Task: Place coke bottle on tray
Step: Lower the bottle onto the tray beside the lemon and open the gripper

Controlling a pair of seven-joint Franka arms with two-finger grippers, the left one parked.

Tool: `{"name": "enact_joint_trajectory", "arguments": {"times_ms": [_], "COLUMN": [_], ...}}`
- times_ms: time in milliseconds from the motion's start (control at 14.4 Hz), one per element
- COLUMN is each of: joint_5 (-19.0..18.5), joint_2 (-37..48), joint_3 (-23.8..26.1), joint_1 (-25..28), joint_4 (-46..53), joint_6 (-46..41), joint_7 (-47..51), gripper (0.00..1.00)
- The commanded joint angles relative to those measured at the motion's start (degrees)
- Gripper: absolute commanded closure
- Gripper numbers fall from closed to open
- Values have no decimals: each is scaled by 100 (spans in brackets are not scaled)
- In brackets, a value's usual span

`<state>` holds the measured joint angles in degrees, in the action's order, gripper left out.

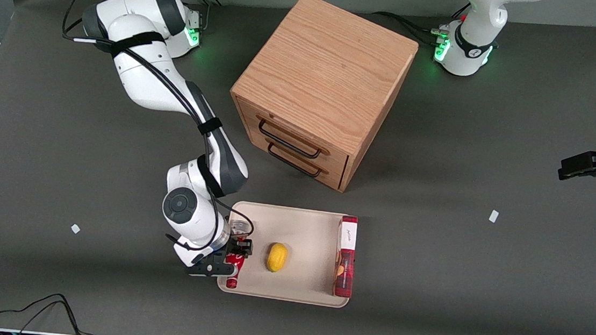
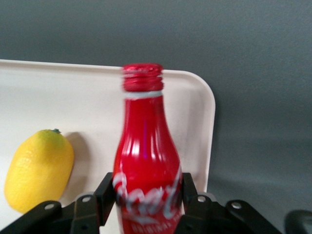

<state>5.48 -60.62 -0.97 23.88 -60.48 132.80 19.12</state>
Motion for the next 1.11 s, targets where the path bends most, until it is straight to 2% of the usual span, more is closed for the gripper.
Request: {"name": "enact_joint_trajectory", "arguments": {"times_ms": [0, 208, 1038], "joint_5": [137, 137, 58], "joint_2": [-178, -187, 67], "joint_3": [53, 44, 35], "joint_1": [-23, -23, 20], "joint_4": [185, -17, -26], "joint_6": [167, 431, 405], "joint_7": [92, 83, 48], "gripper": [2, 0, 0]}}
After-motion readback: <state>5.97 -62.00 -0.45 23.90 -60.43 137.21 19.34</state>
